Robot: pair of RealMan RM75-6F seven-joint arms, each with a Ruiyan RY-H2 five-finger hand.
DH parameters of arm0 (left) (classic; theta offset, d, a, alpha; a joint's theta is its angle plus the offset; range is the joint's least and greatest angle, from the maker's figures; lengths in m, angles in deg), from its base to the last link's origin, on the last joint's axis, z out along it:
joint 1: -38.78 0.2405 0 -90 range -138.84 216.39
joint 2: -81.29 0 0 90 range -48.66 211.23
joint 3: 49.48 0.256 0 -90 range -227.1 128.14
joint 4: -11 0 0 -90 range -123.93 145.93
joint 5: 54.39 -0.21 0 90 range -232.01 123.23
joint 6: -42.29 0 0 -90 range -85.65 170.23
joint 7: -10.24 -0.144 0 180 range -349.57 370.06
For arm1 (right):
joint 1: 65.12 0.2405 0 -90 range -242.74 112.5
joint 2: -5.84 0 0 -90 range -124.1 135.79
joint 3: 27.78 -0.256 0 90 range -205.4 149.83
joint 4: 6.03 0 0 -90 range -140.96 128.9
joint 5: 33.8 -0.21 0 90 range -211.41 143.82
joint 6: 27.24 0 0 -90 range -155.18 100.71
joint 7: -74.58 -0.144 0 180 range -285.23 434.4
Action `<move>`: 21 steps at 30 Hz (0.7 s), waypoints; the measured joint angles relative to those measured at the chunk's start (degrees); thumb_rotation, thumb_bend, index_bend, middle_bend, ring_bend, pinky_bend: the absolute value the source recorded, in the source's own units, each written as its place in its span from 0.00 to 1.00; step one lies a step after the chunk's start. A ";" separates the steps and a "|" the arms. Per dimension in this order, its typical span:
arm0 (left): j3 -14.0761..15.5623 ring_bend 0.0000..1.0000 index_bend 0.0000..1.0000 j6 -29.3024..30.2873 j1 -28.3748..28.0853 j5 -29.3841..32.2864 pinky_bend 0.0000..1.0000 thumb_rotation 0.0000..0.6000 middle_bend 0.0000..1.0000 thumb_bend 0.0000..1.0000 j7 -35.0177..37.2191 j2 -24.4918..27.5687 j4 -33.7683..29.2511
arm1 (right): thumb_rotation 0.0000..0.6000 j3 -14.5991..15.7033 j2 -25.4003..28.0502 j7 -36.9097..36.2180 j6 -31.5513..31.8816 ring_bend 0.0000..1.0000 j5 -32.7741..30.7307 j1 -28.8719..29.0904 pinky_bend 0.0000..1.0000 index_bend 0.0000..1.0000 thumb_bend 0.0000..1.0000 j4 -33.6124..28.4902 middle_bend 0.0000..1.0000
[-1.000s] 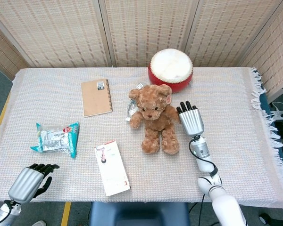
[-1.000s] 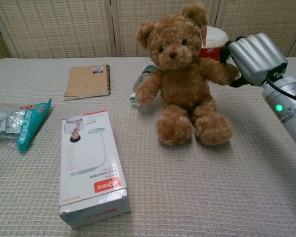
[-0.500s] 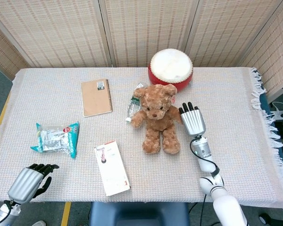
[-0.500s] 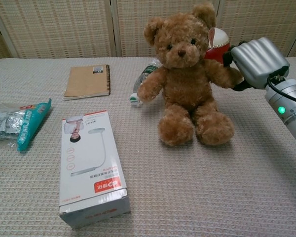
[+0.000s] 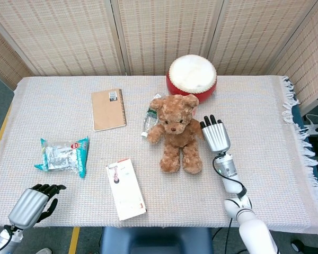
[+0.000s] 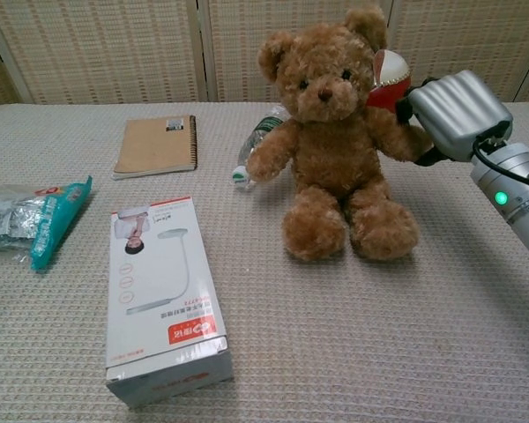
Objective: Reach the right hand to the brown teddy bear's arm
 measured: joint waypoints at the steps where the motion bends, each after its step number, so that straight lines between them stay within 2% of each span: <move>1: 0.00 0.44 0.31 -0.01 0.00 0.02 0.52 1.00 0.43 0.55 0.02 0.00 0.01 | 1.00 -0.02 0.02 0.08 0.45 0.35 -0.04 0.08 0.74 0.58 0.13 -0.07 0.40; 5: 0.01 0.44 0.31 -0.06 -0.03 0.03 0.52 1.00 0.43 0.55 0.08 0.01 0.05 | 1.00 -0.60 0.07 -1.27 2.63 0.35 -0.59 0.40 0.74 0.57 0.13 -0.51 0.40; 8: 0.05 0.44 0.31 -0.09 -0.05 -0.04 0.52 1.00 0.43 0.55 0.09 0.01 0.12 | 1.00 -0.91 0.21 -2.96 3.09 0.32 -0.98 0.05 0.72 0.51 0.13 -1.19 0.40; 10: 0.01 0.44 0.31 -0.04 -0.05 -0.01 0.52 1.00 0.43 0.55 0.16 0.01 0.15 | 1.00 -1.01 0.43 -4.42 2.95 0.25 -1.23 -0.96 0.66 0.42 0.13 -2.13 0.38; 17: -0.33 0.44 0.31 -0.22 -0.06 0.85 0.52 1.00 0.43 0.55 0.48 0.01 0.27 | 1.00 1.11 4.48 -6.54 4.50 0.01 -0.17 -8.29 0.34 0.08 0.13 -8.86 0.15; 21: -0.54 0.44 0.31 -0.20 0.03 1.38 0.52 1.00 0.43 0.55 0.42 0.03 0.26 | 1.00 3.28 10.31 -4.98 6.70 0.00 0.91 -13.14 0.24 0.03 0.13 -18.64 0.13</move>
